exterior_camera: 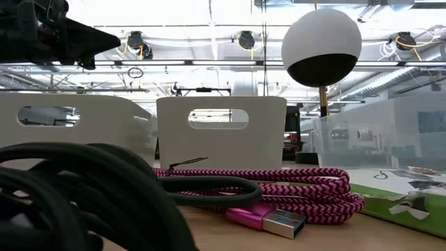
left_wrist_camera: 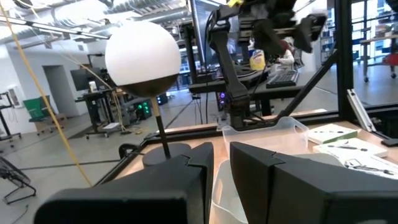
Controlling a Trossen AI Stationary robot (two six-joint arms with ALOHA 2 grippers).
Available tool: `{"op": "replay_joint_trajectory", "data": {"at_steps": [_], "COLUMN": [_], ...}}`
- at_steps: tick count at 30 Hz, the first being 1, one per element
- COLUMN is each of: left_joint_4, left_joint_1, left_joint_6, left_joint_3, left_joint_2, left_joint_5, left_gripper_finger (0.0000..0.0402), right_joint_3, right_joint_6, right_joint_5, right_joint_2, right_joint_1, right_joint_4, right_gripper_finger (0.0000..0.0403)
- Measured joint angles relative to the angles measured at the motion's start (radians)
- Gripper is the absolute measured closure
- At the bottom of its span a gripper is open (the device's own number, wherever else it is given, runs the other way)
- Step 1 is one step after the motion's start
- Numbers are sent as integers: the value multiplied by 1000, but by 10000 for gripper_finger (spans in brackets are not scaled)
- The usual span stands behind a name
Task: Pick and place items into bin
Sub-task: Put the middle white card reader box into the transparent bin
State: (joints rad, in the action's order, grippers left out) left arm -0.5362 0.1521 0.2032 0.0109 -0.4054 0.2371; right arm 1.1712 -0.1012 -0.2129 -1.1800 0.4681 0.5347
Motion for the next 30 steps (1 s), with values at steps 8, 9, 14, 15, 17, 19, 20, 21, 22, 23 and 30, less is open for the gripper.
{"op": "replay_joint_trajectory", "data": {"at_steps": [8,9,14,15,17,19,20,21,22,23,30], "left_joint_4": [-20,-24,-54,-58,-74,-77,-75,-75,-76,-79,-153], "left_joint_1": [0,0,0,0,0,0,0,0,0,0,0], "left_joint_6": [-4,-4,-24,-30,-29,-29,-29,-29,-29,-27,93], "left_joint_3": [0,0,0,0,0,0,0,0,0,0,0], "left_joint_2": [0,0,0,0,0,0,0,0,0,0,0], "left_joint_5": [0,0,0,0,-1,0,0,0,0,0,0], "left_gripper_finger": [339,339,339,339,339,339,339,339,339,339,339], "right_joint_3": [102,95,41,28,-6,-49,-71,-91,-109,-127,-217], "right_joint_6": [-535,-603,-855,-907,-1005,-1103,-1151,-1193,-1230,-1266,-1413], "right_joint_5": [157,171,163,162,161,158,158,157,157,157,133], "right_joint_2": [-127,-134,-196,-205,-222,-245,-256,-267,-281,-294,-343], "right_joint_1": [108,124,225,245,284,313,324,334,342,349,366], "right_joint_4": [260,247,210,194,135,69,26,-21,-72,-115,-190], "right_gripper_finger": [179,179,179,179,179,179,179,179,179,179,179]}}
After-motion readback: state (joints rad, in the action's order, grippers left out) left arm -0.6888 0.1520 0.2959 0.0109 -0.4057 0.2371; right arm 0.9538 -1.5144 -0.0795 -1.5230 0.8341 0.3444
